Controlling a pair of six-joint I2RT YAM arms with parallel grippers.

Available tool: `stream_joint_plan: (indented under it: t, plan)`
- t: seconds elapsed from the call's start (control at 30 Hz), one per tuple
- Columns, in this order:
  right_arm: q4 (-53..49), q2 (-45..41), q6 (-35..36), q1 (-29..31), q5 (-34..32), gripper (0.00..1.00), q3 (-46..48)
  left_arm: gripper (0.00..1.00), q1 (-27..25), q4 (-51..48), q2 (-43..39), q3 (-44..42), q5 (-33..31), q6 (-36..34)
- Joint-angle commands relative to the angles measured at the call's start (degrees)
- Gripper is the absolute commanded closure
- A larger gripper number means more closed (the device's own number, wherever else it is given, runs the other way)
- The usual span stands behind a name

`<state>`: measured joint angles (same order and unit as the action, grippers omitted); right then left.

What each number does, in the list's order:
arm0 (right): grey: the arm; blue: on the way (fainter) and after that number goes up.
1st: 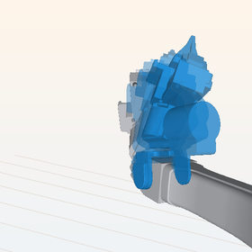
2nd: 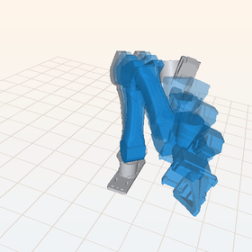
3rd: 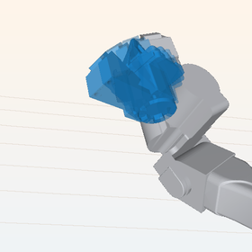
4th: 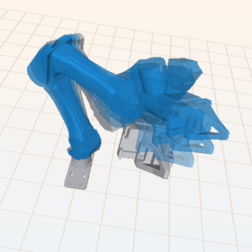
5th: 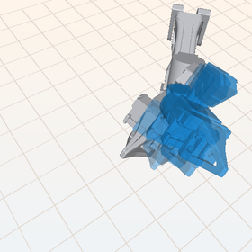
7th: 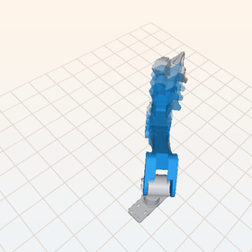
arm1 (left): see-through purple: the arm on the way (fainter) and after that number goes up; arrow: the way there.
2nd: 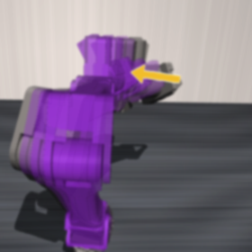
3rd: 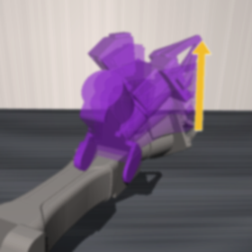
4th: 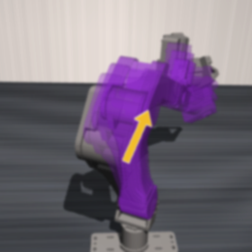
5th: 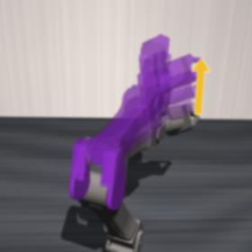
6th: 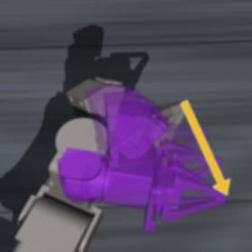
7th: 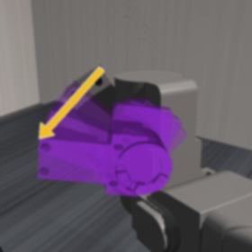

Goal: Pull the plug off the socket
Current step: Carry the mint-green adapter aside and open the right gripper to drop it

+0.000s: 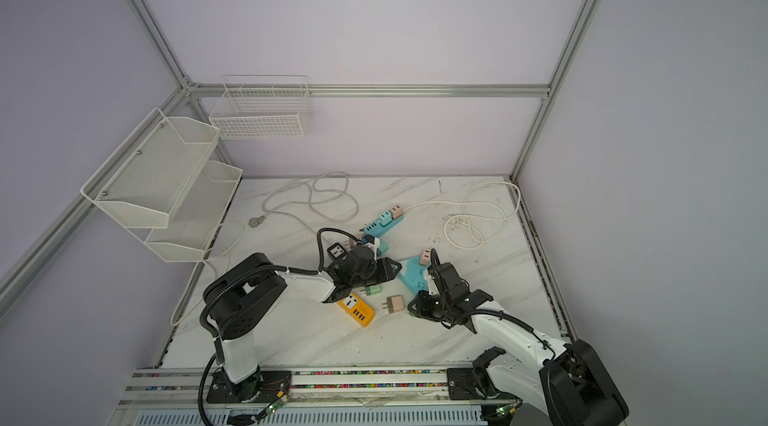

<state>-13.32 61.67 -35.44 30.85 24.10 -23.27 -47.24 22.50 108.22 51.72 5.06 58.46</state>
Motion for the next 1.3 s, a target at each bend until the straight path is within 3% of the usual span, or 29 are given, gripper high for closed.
stream_joint_plan:
  t: [0.0,0.33,0.6,0.9,1.27]
  plan:
    - [3.3,0.3,-0.8,-0.1,0.5,0.78,1.1,0.49,0.4,-6.5,-1.2,2.6,-1.5,-2.6]
    - [1.7,1.0,-1.3,-0.2,-1.7,0.62,0.4,0.44,0.4,-7.1,-3.5,2.7,-1.0,-3.5]
    - [-4.7,0.7,-1.4,-0.1,-6.5,0.53,-2.8,0.41,0.4,-7.2,-4.7,2.7,-0.7,-3.8]
    - [-12.1,-3.6,-4.6,-0.1,-12.4,0.35,-7.3,0.37,0.6,-7.7,-6.6,2.9,-0.4,-4.8]
    - [-14.8,-4.1,-3.9,-0.3,-19.4,0.29,-15.2,0.35,0.7,-7.0,-3.1,6.6,2.3,-6.2]
